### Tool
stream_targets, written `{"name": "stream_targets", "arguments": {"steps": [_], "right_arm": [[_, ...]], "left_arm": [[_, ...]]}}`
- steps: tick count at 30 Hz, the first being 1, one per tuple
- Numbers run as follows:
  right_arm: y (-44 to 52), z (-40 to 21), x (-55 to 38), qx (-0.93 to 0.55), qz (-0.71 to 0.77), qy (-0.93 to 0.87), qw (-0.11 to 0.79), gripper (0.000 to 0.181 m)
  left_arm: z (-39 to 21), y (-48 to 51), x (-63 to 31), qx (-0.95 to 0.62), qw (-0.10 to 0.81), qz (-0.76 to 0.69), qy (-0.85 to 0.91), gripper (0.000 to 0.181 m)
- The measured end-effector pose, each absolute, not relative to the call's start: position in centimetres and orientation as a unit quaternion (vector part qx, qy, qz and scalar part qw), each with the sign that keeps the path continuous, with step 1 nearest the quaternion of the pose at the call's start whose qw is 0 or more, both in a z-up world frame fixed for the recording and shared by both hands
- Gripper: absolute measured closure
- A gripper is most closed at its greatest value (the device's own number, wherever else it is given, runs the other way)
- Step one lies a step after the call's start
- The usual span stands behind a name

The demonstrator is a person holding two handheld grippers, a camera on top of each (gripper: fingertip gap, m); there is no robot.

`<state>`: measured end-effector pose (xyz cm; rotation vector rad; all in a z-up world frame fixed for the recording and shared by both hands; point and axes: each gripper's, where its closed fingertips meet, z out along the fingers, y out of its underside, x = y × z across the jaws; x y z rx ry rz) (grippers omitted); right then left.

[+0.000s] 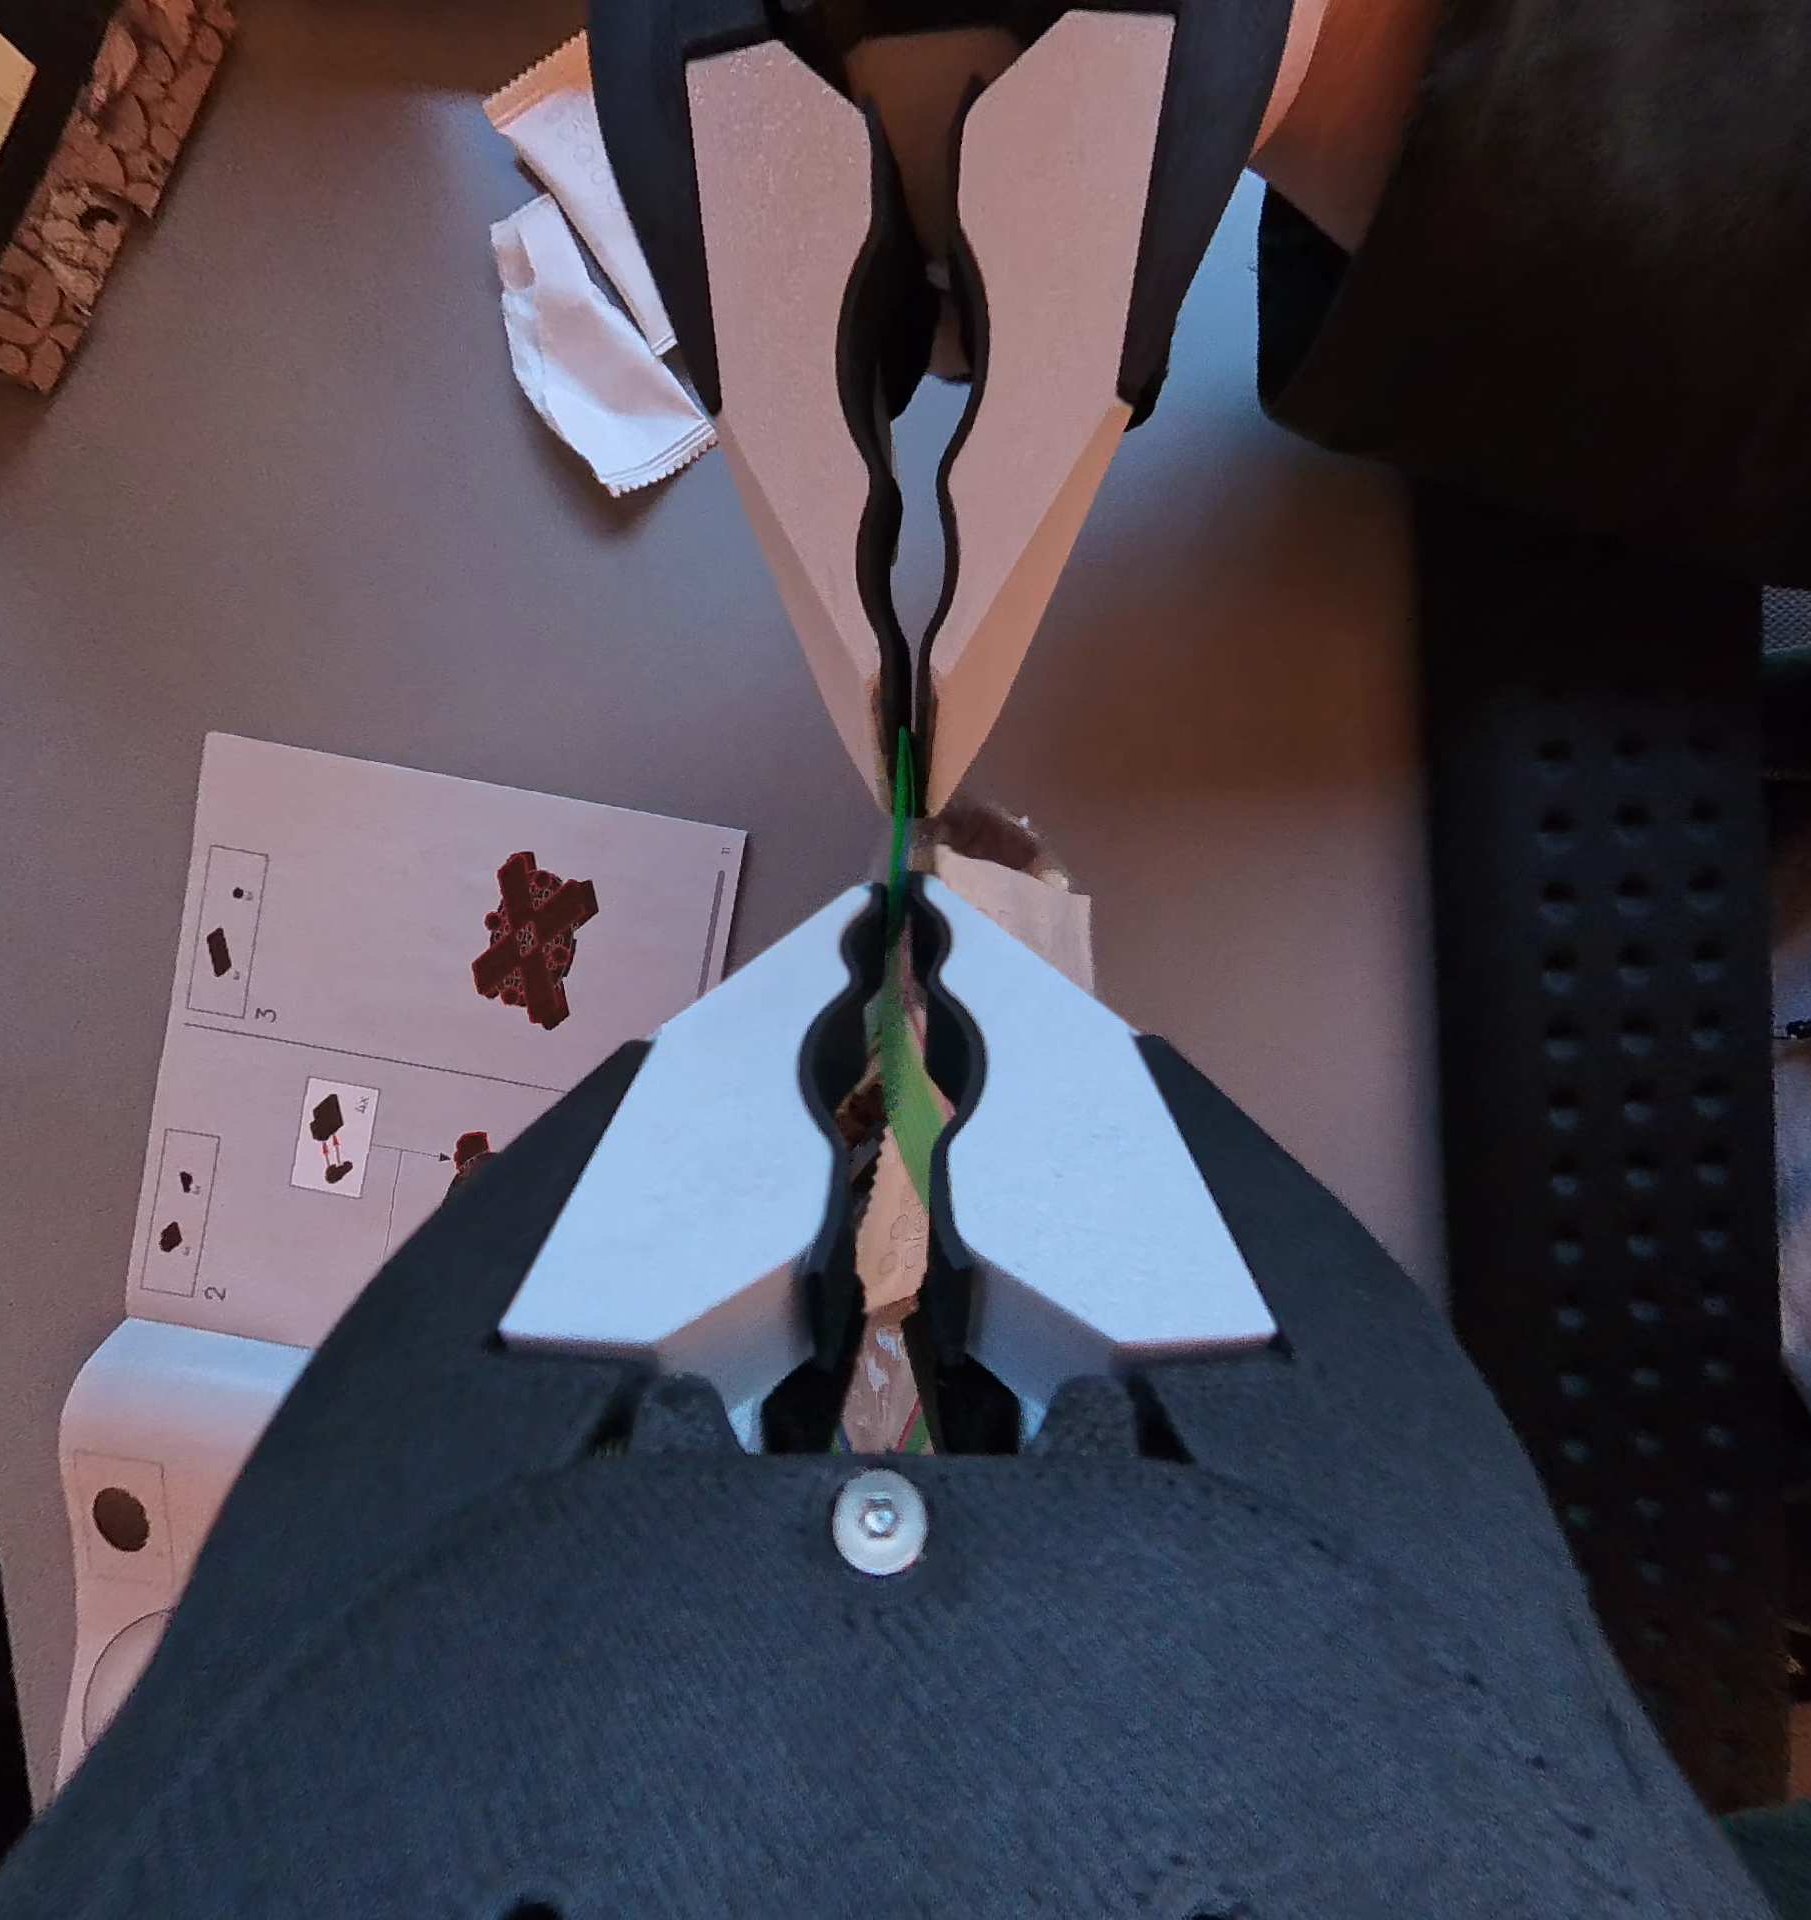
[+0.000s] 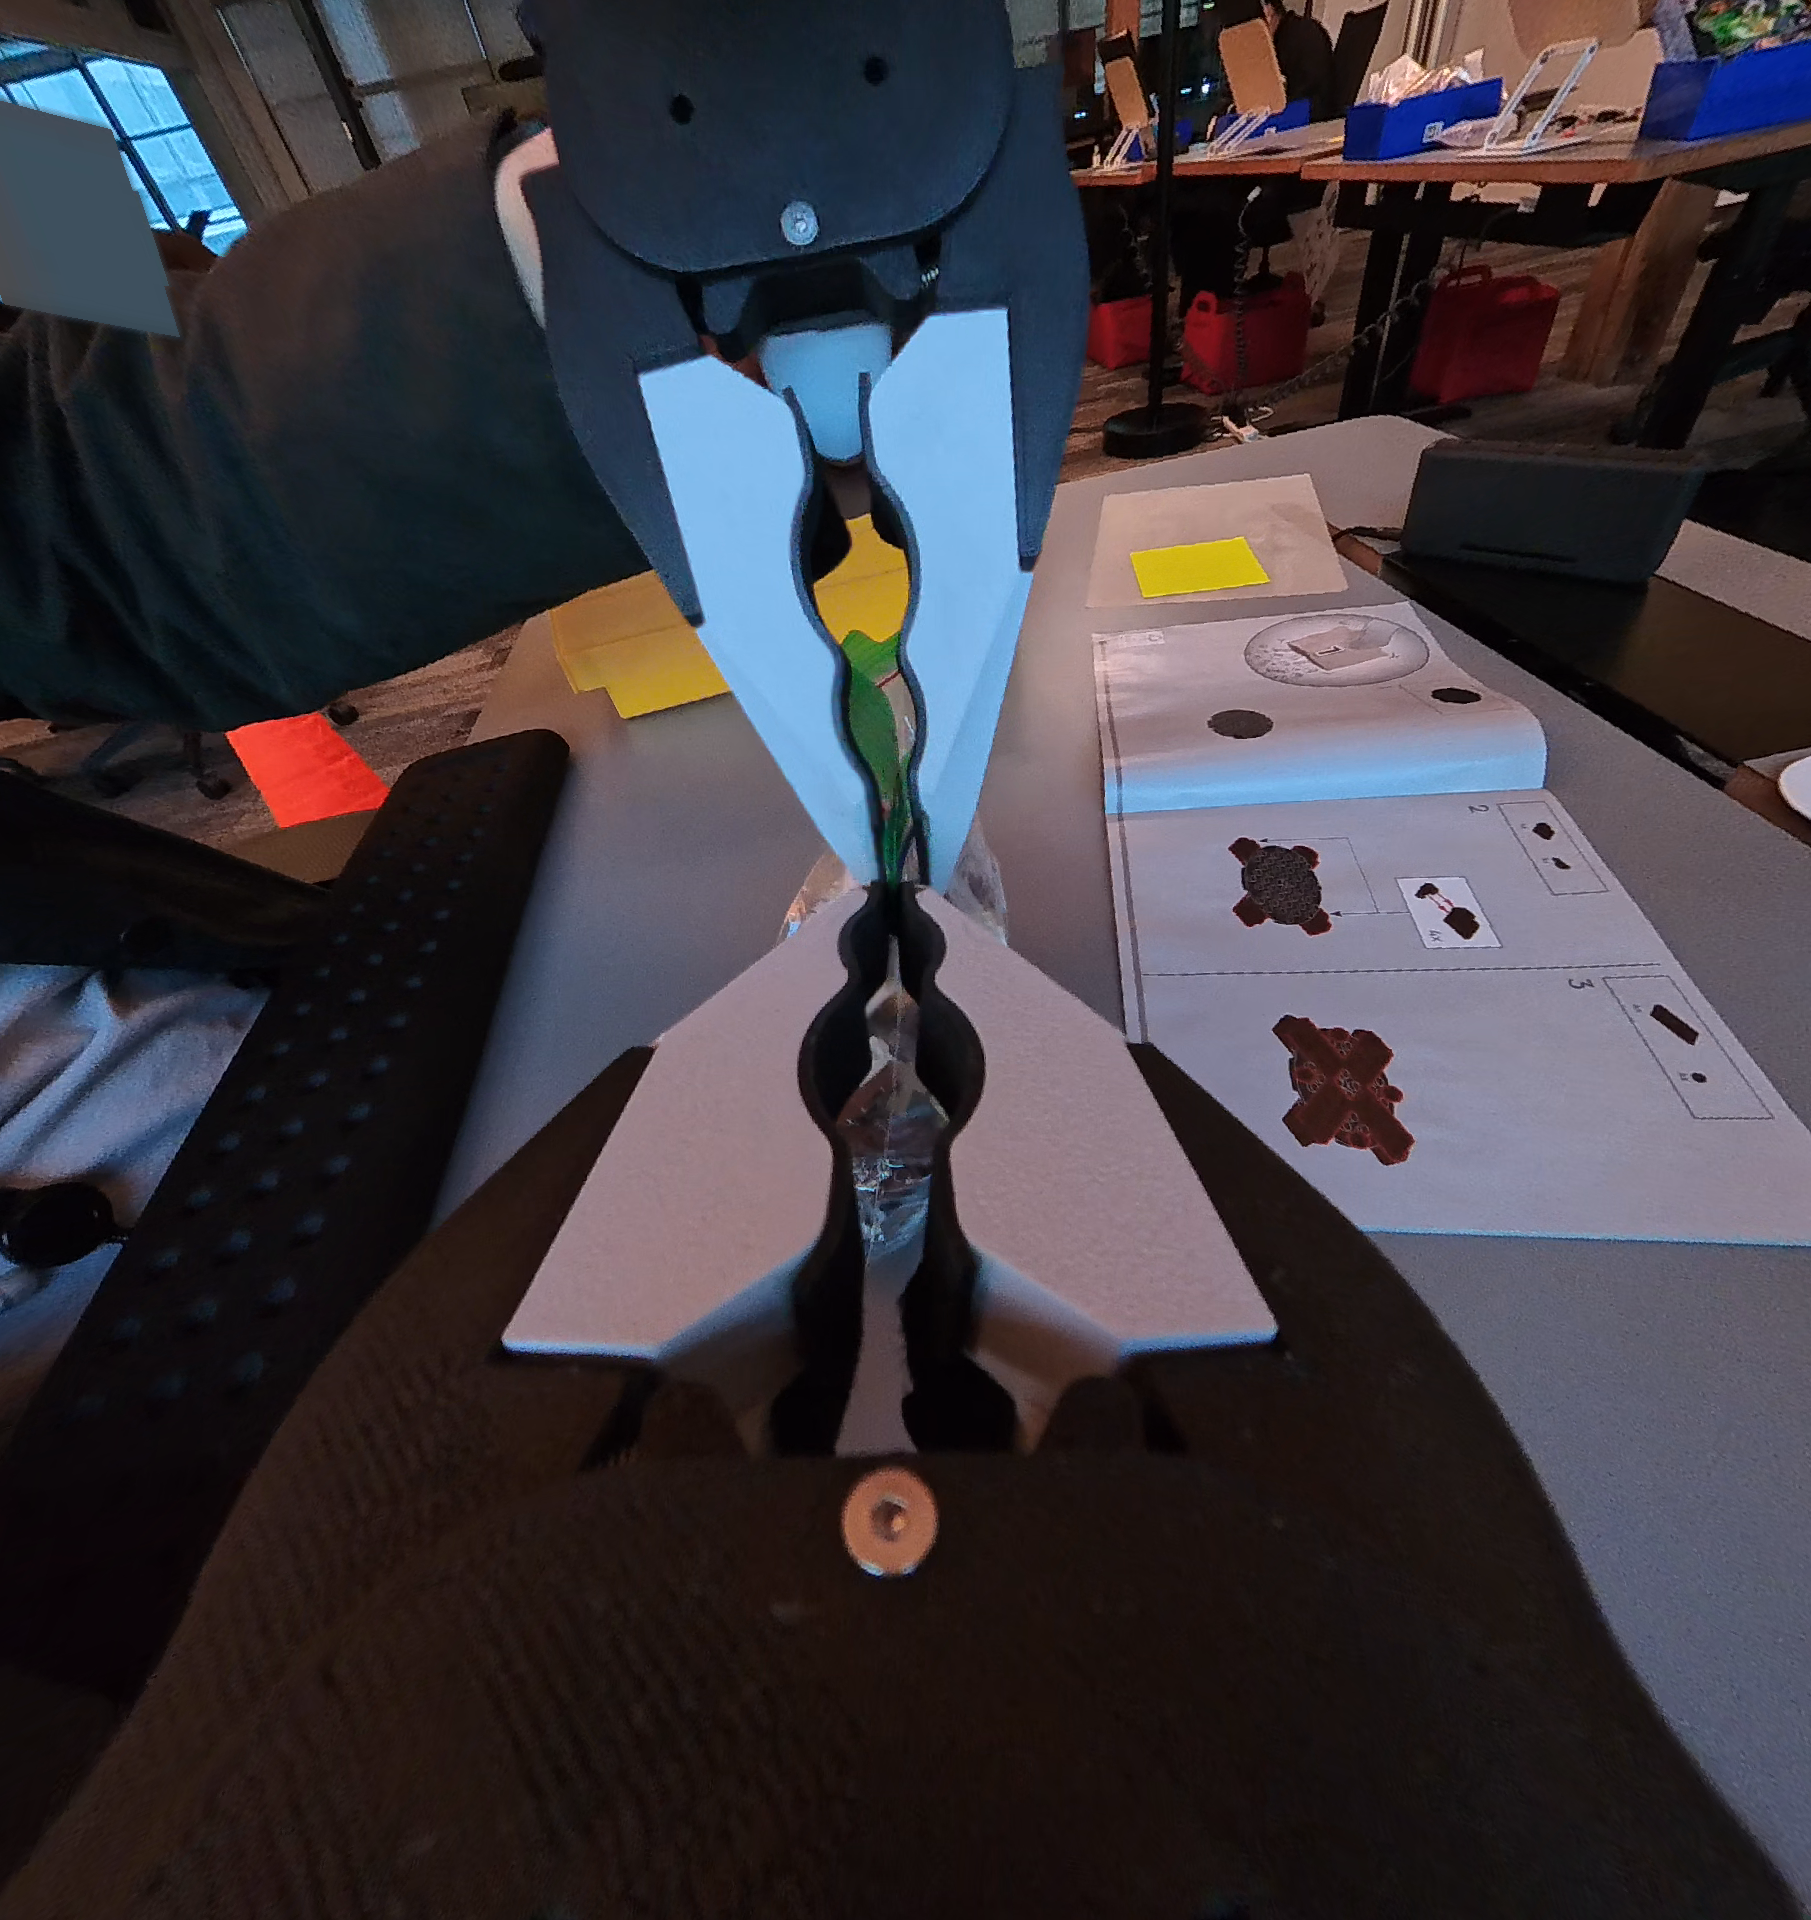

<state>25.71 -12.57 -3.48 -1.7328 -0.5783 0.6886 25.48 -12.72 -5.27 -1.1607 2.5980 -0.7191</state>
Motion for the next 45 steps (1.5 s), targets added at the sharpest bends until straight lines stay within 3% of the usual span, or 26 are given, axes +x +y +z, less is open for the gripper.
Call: {"name": "stream_targets", "arguments": {"steps": [9, 12, 16, 17, 18, 22, 28, 34, 45], "right_arm": [[-12.2, -2.8, 25.6, -0.724, 0.313, -0.227, 0.571, 0.175], [-12.3, -2.9, 25.9, -0.726, 0.303, -0.227, 0.574, 0.181], [-11.9, -3.6, 26.2, -0.74, 0.284, -0.222, 0.567, 0.167], [-11.9, -3.9, 26.1, -0.746, 0.282, -0.224, 0.56, 0.169], [-12.1, -4.2, 25.9, -0.747, 0.288, -0.233, 0.552, 0.181], [-12.0, -4.3, 26.1, -0.752, 0.302, -0.219, 0.543, 0.181], [-11.8, -4.7, 26.5, -0.756, 0.304, -0.209, 0.54, 0.181], [-11.9, -5.0, 26.9, -0.761, 0.295, -0.207, 0.539, 0.181], [-11.8, -5.0, 26.9, -0.76, 0.299, -0.203, 0.54, 0.181]], "left_arm": [[-5.3, -12.7, 25.4, -0.38, 0.104, -0.261, 0.881, 0.181], [-5.3, -12.8, 25.5, -0.38, 0.107, -0.265, 0.88, 0.181], [-5.3, -12.7, 25.7, -0.385, 0.108, -0.271, 0.876, 0.181], [-5.3, -12.6, 25.7, -0.386, 0.109, -0.272, 0.874, 0.181], [-5.3, -12.5, 25.7, -0.388, 0.109, -0.274, 0.873, 0.181], [-5.2, -12.4, 25.7, -0.419, 0.097, -0.29, 0.855, 0.181], [-5.9, -11.9, 26.1, -0.452, 0.108, -0.298, 0.834, 0.152], [-7.6, -10.1, 25.6, -0.484, 0.132, -0.255, 0.827, 0.152], [-6.6, -7.9, 21.8, -0.506, 0.125, -0.306, 0.796, 0.151]]}}
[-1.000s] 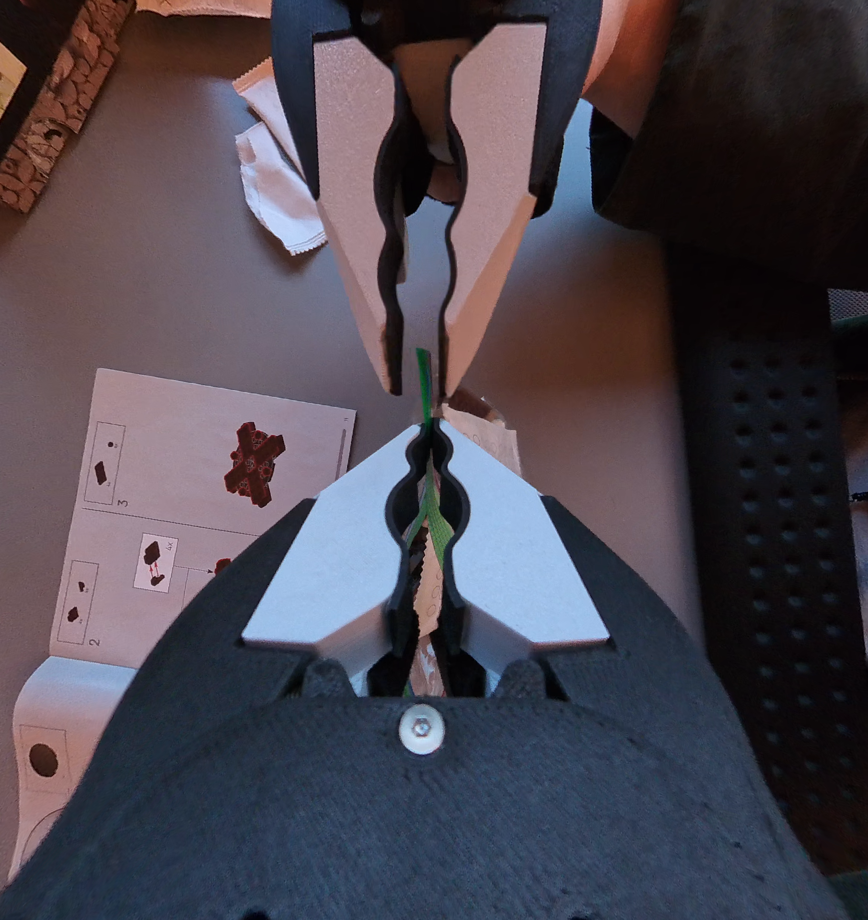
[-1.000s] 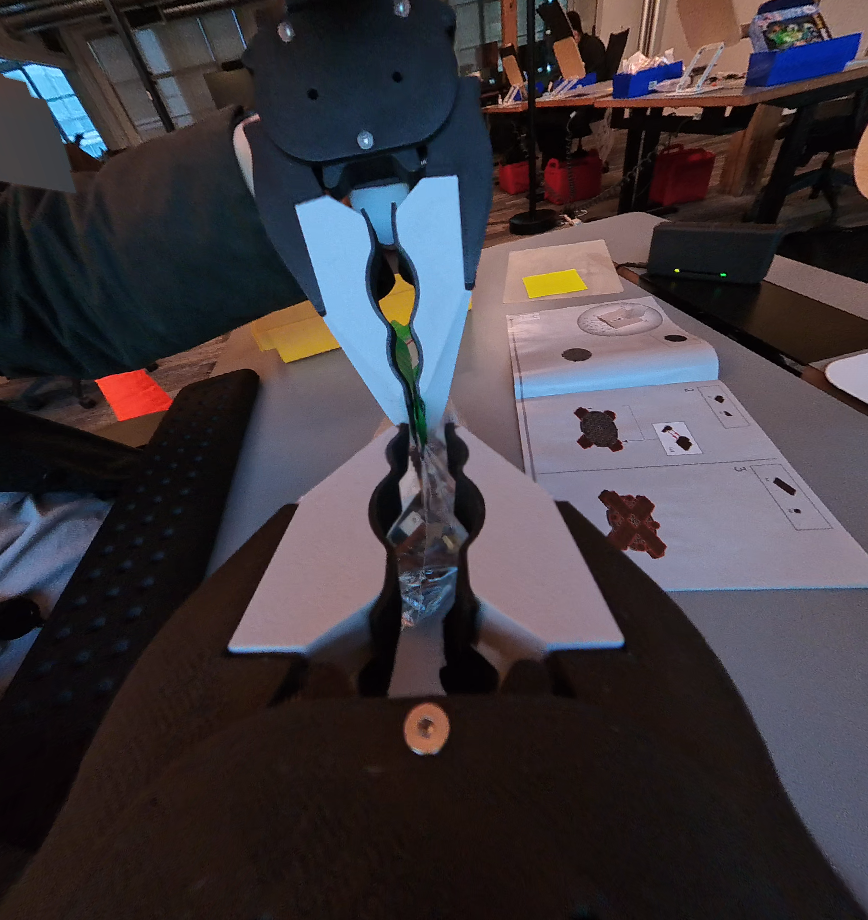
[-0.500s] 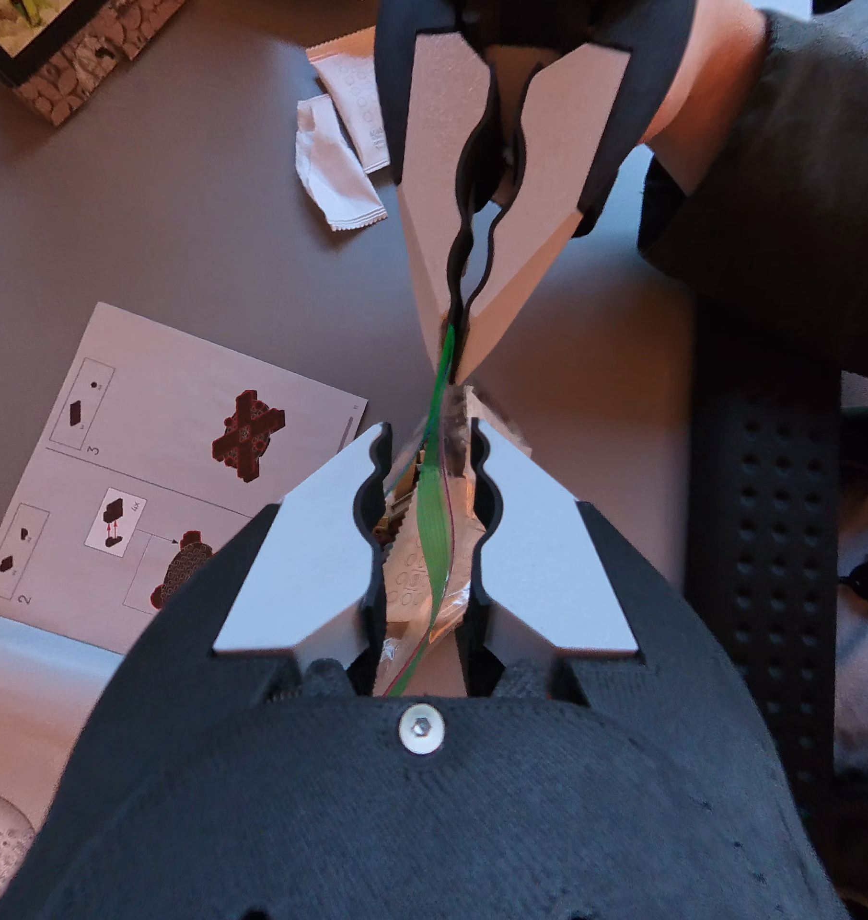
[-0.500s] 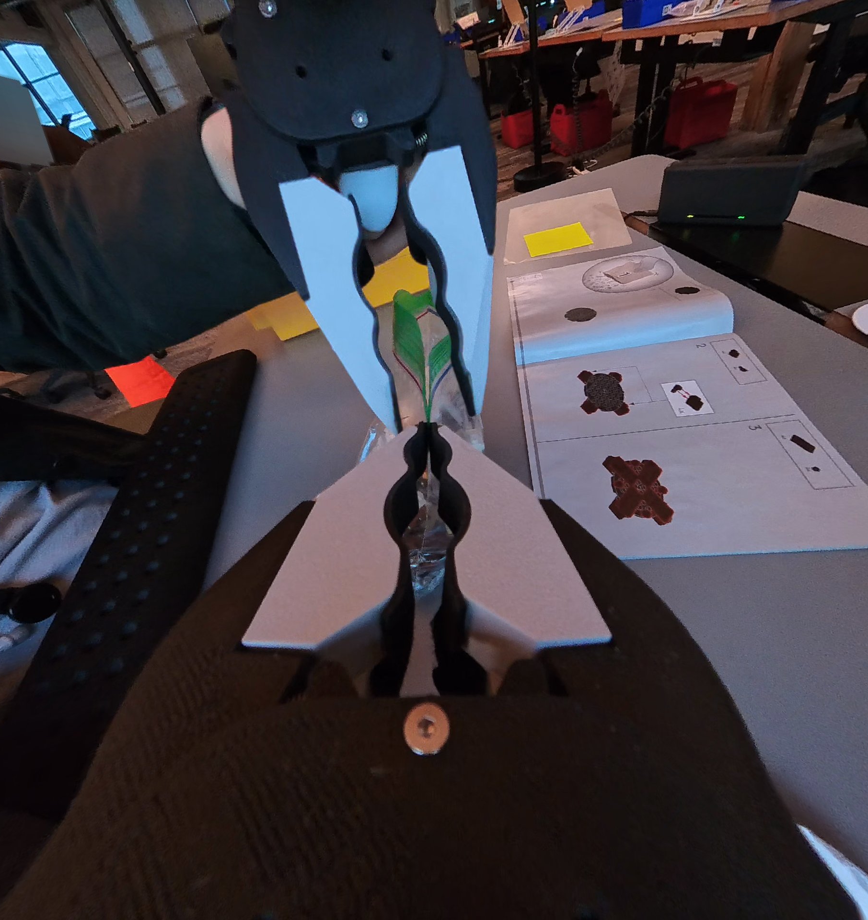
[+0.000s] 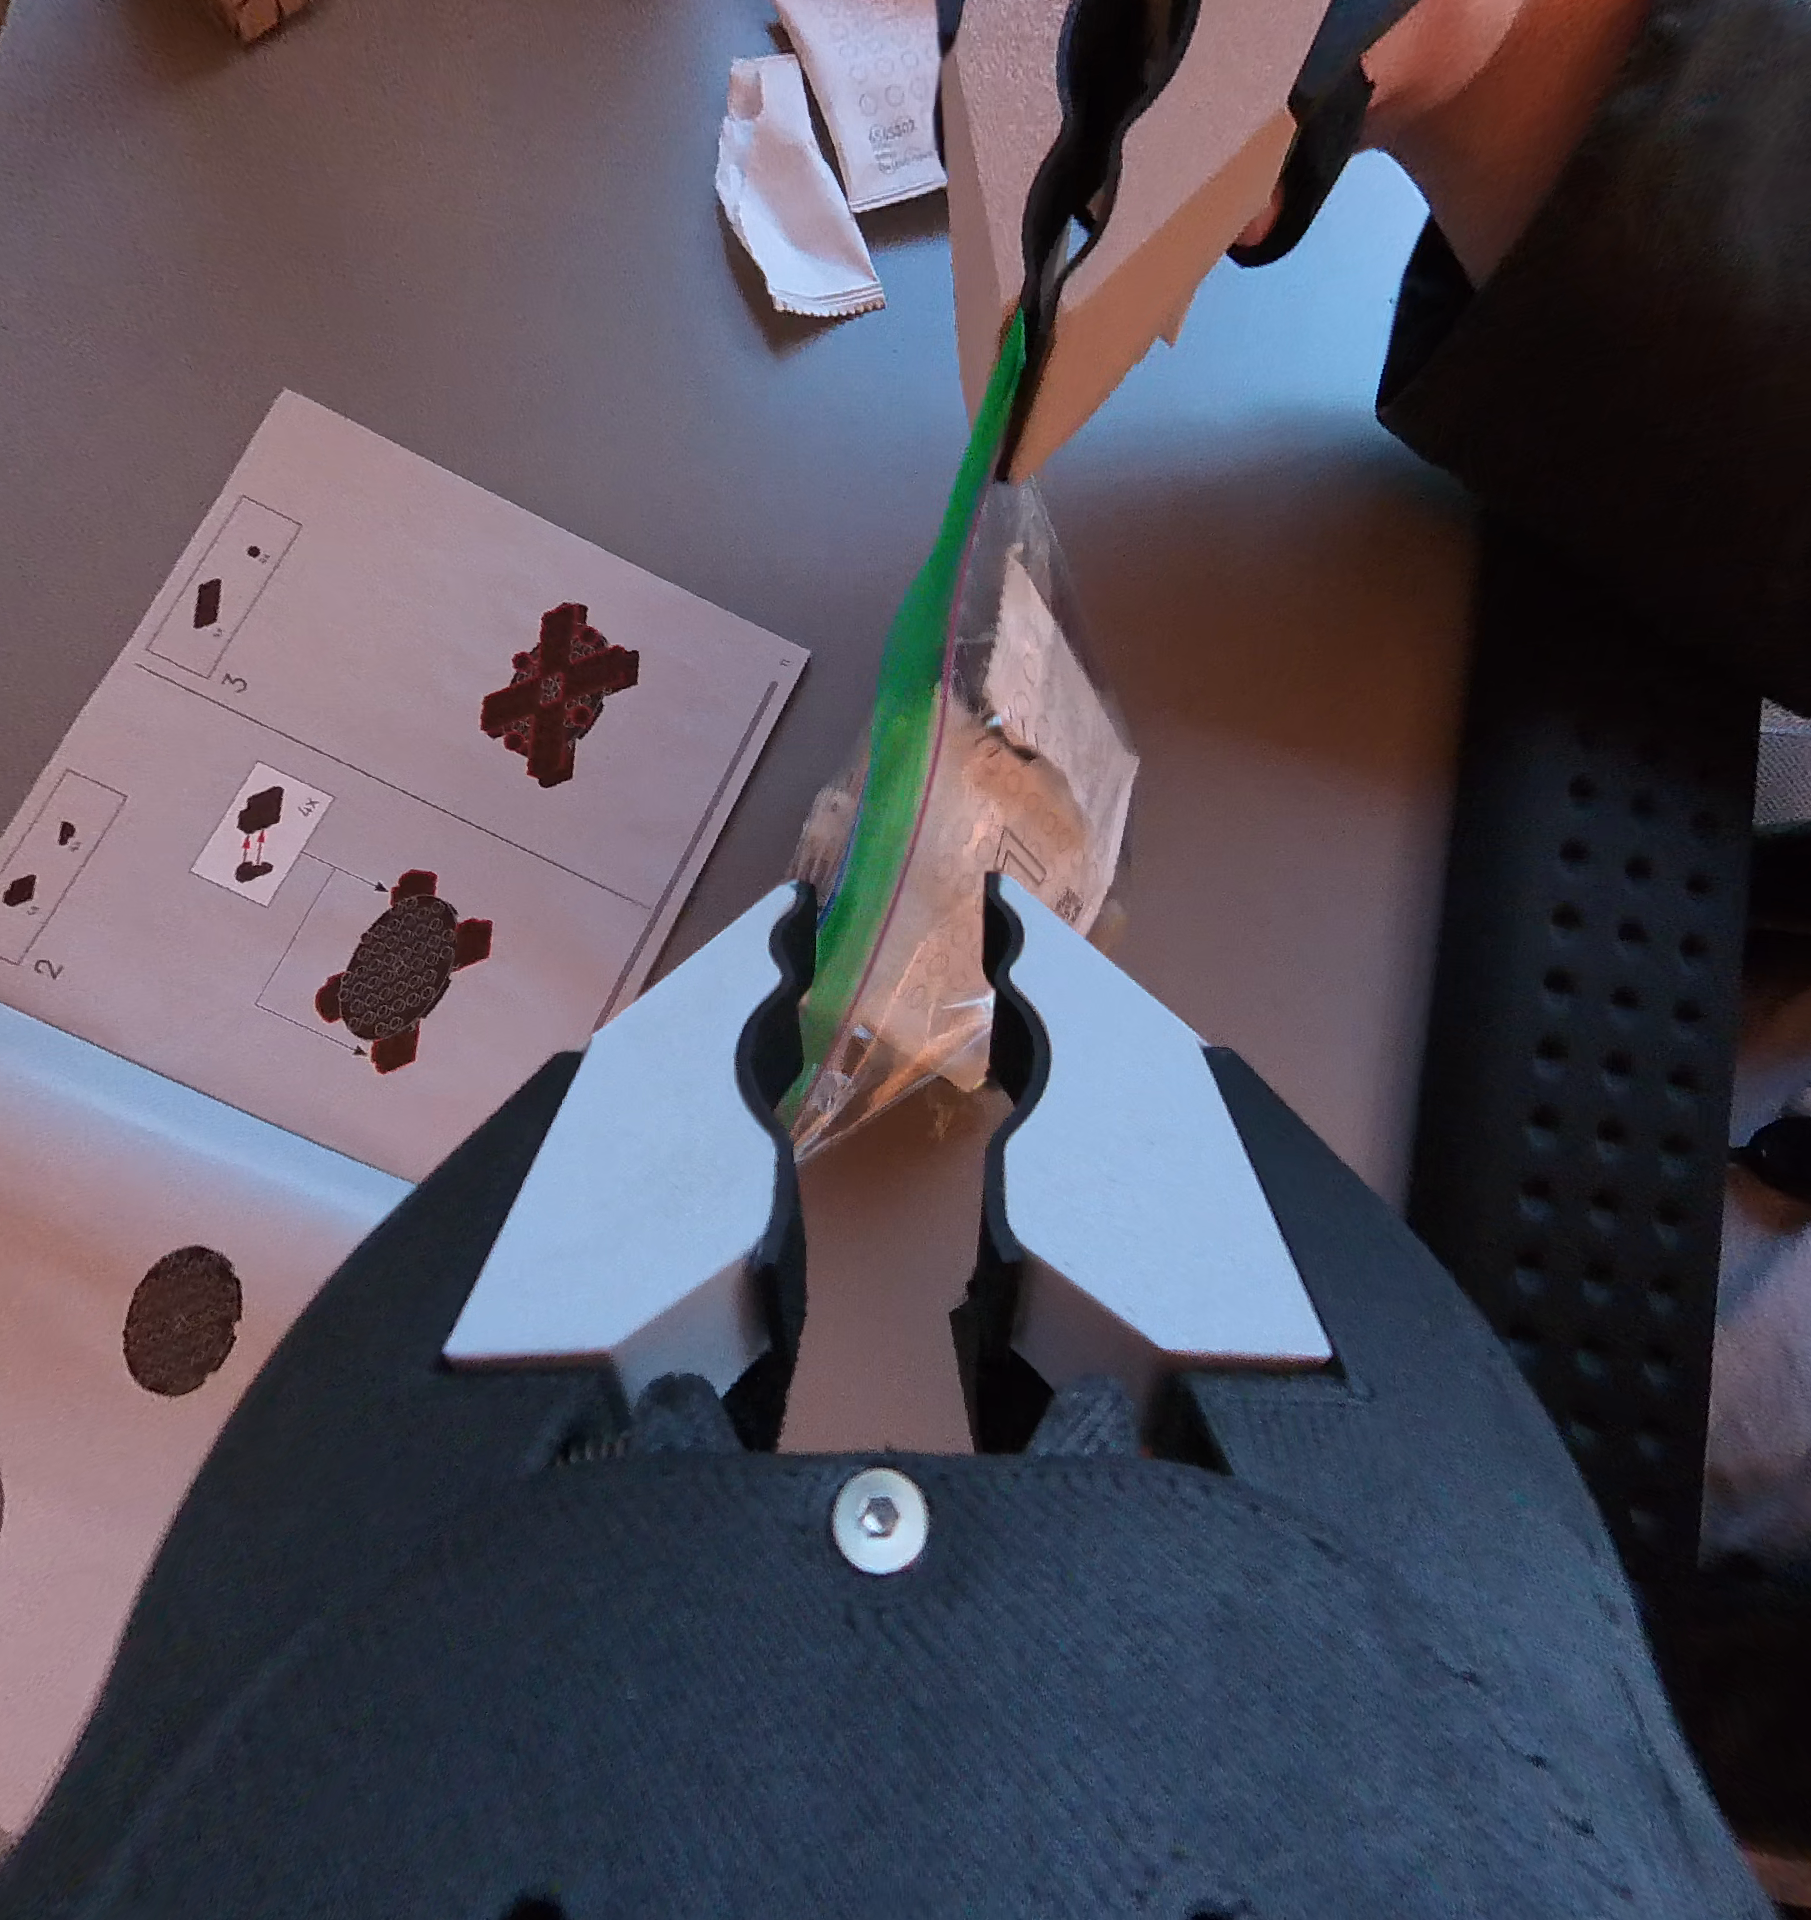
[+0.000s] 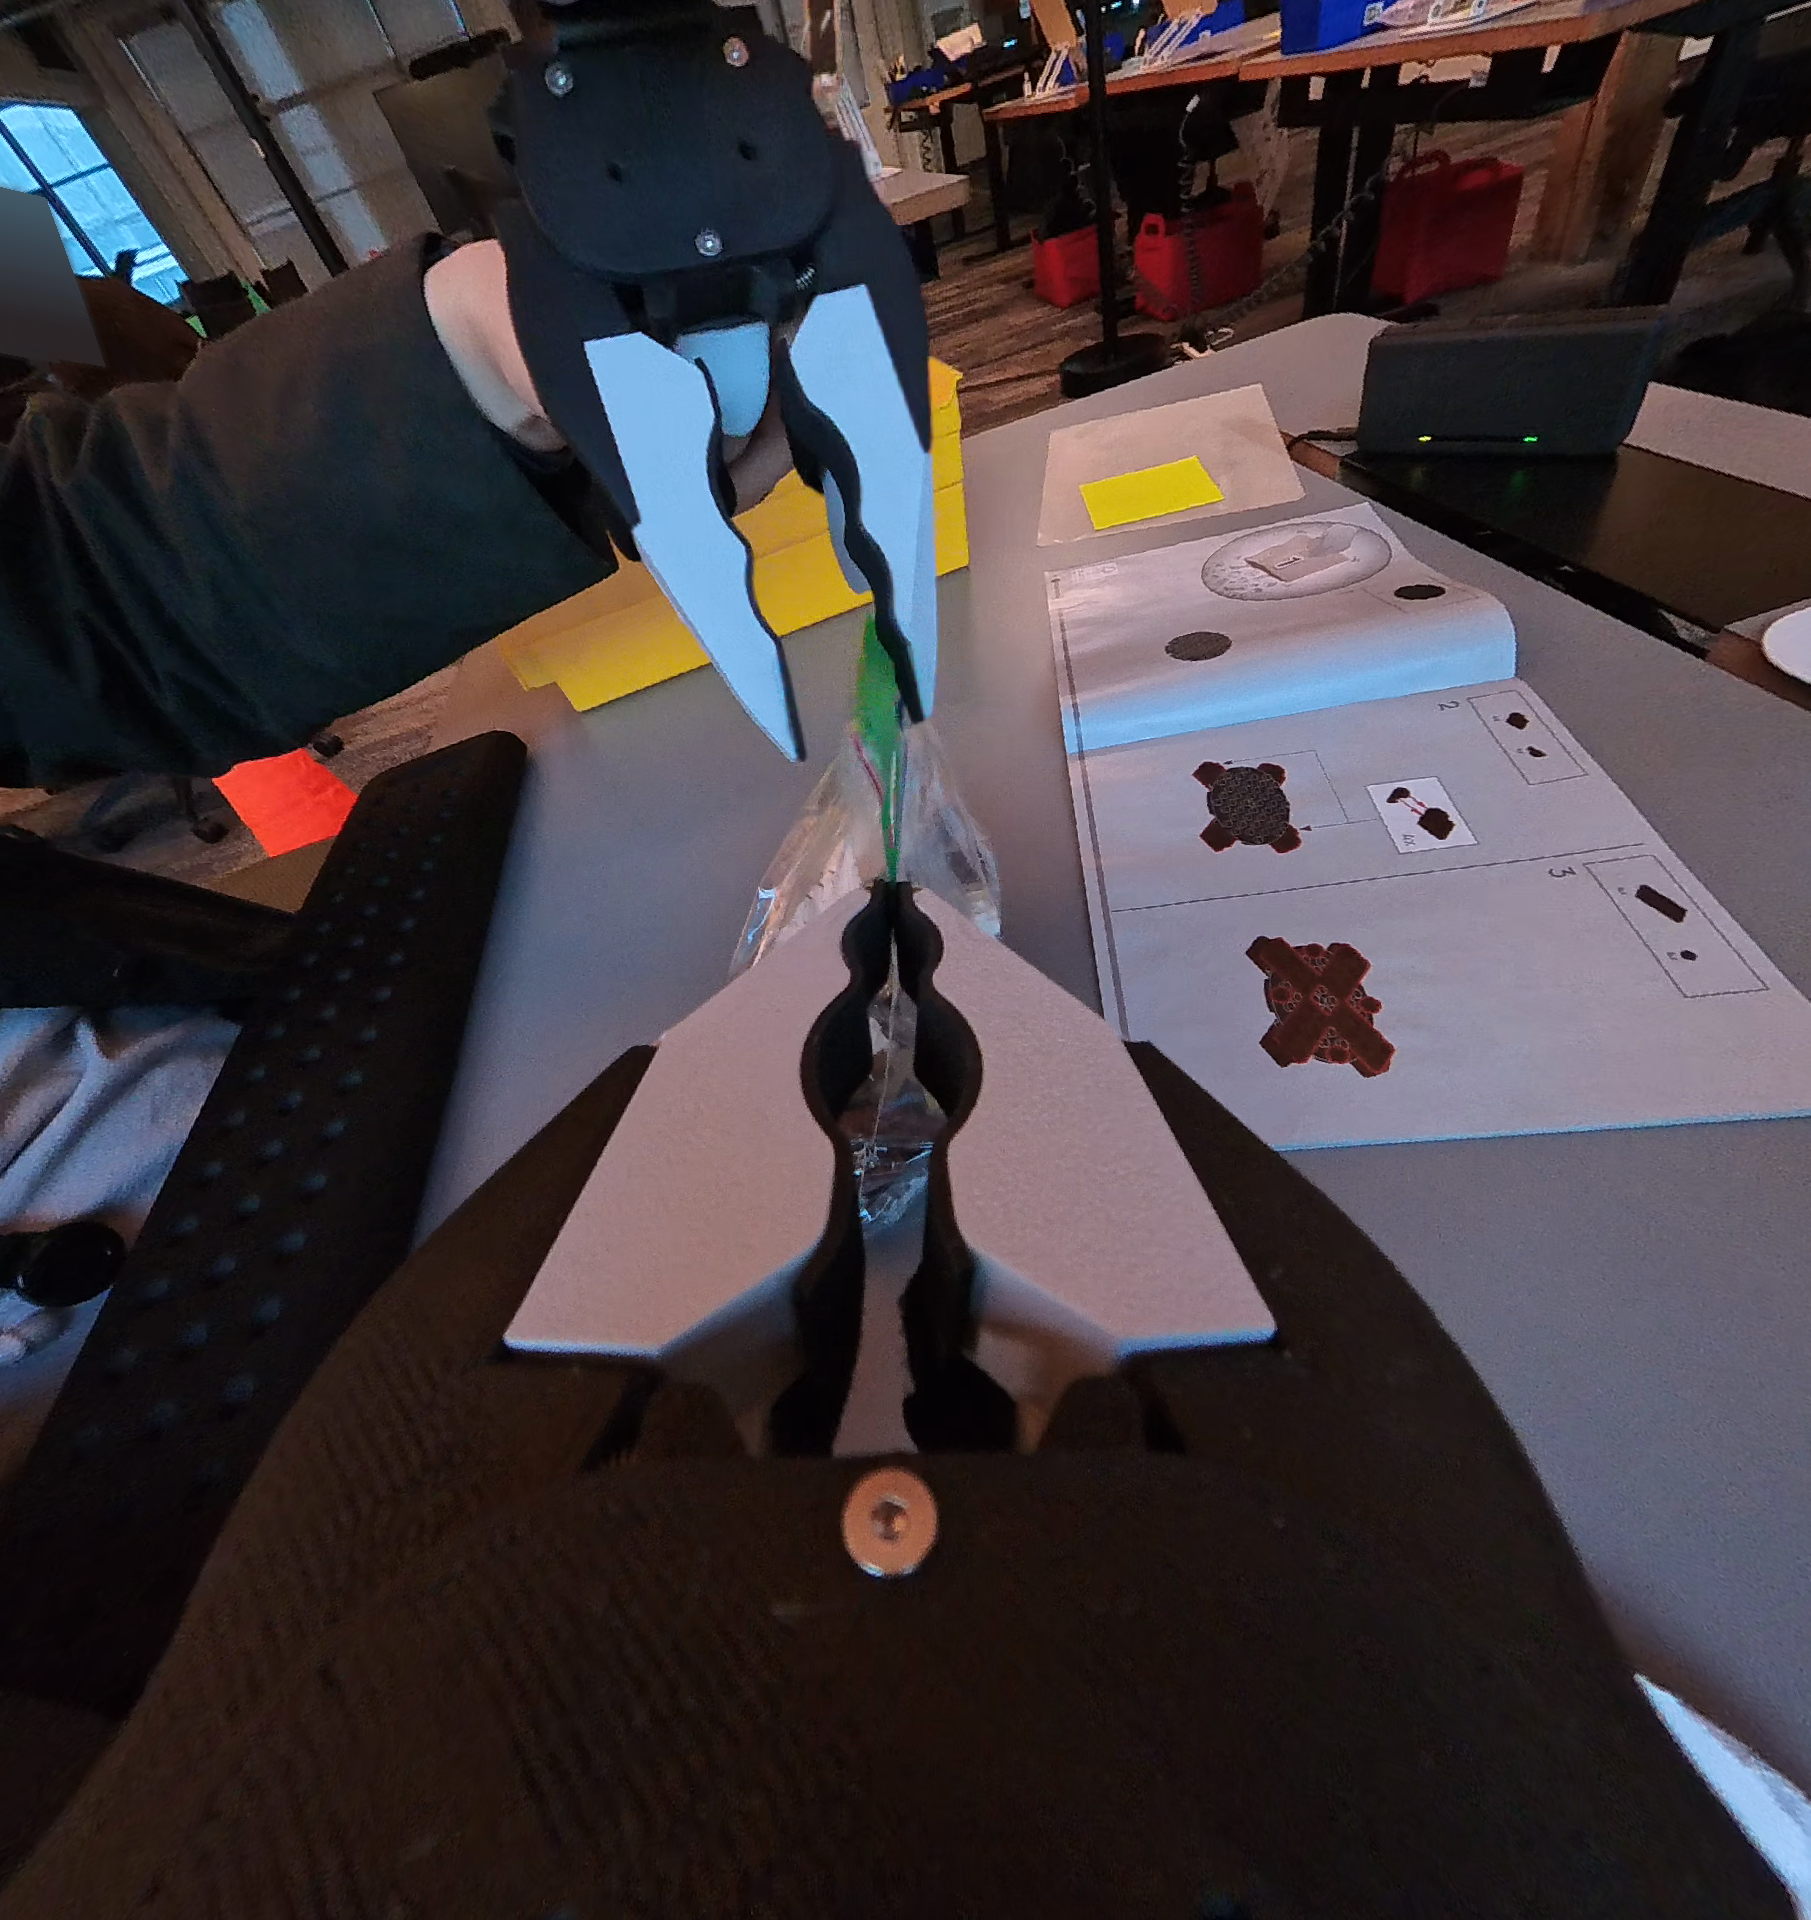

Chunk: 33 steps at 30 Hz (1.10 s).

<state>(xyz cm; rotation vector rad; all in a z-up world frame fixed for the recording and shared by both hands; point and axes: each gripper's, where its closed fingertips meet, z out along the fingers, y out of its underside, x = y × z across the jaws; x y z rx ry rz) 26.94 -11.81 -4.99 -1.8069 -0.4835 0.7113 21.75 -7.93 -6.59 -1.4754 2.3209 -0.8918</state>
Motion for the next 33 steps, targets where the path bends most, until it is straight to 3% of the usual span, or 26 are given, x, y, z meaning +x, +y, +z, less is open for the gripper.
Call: {"name": "stream_targets", "arguments": {"steps": [17, 20, 25, 33], "right_arm": [[-11.8, -5.1, 27.2, -0.76, 0.295, -0.202, 0.542, 0.181], [-11.8, -5.0, 27.1, -0.76, 0.295, -0.202, 0.543, 0.181], [-11.7, -5.1, 27.1, -0.76, 0.296, -0.201, 0.543, 0.181], [-11.5, -5.3, 27.1, -0.762, 0.296, -0.199, 0.54, 0.181]], "left_arm": [[-3.0, -5.9, 16.6, -0.535, 0.177, -0.439, 0.7, 0.137], [-1.6, -4.6, 16.2, -0.527, 0.297, -0.45, 0.657, 0.135], [0.8, -6.5, 14.0, -0.39, 0.532, -0.34, 0.671, 0.132], [5.4, -14.0, 10.5, -0.174, 0.67, -0.191, 0.696, 0.128]]}}
